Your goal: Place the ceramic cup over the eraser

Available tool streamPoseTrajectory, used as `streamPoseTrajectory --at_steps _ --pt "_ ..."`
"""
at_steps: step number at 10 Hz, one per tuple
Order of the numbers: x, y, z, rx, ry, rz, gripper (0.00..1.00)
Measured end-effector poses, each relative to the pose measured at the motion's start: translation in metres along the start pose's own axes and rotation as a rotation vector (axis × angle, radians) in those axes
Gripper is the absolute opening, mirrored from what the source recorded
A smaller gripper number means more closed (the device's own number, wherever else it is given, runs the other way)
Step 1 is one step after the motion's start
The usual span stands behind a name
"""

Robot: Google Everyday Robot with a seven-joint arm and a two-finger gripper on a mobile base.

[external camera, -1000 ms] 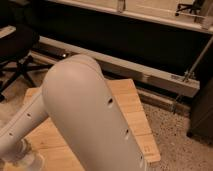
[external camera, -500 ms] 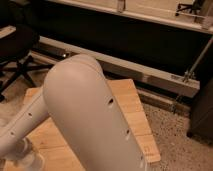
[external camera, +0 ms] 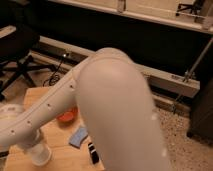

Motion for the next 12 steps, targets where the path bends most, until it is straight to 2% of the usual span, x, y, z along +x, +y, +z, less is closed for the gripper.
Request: streamPoseTrajectory --at_steps 1,3,7,12 --pt "-0.004 -0.021 -0.015 -0.007 -0.018 0.034 0.0" --pt "-0.008 -0.047 -0.038 -0.019 -0.035 0.07 0.0" --pt "-0.01 -0.108 -0.084 0.006 -0.061 0.162 0.0" --pt "0.014 -0.183 -0.114 0.056 -0.02 0.284 0.0"
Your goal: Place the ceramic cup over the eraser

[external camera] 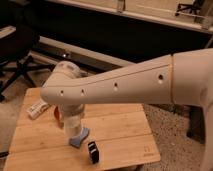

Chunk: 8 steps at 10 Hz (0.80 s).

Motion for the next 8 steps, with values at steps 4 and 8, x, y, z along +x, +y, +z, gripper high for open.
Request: streamPoseTrajectory --at_steps 4,8 --pt "0.018 -0.045 -0.004 0.028 0.046 0.051 0.0" --pt "0.034 -0.077 -0.019 0.051 0.064 0.088 0.0"
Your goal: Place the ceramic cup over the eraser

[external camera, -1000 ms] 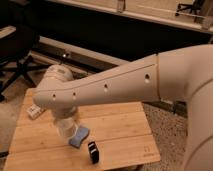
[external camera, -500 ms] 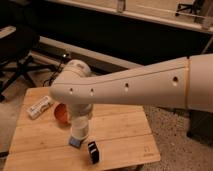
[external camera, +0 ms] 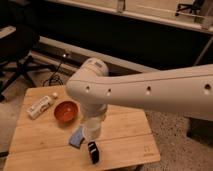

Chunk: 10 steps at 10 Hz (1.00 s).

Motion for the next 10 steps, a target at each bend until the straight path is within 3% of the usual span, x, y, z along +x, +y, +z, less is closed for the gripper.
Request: streamPoseTrajectory --at_steps 5,8,10 --pt "0.022 -0.007 -0.023 0.014 0.01 -0.025 0.0" --pt "0.041 0.006 -0.018 0.041 0.004 -0.063 0.0" --pt "0.053 0.015 -0.01 0.039 0.0 -0.086 0.0"
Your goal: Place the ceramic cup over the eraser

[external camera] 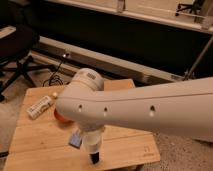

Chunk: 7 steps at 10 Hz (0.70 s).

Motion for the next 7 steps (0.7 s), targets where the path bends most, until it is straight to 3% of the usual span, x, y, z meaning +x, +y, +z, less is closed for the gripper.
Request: streamPoseTrajectory --at_steps 4,7 --pt "0.014 0.014 0.019 0.009 0.015 -0.022 0.0" --pt "0.012 0.009 0.026 0.059 0.013 0.005 0.0"
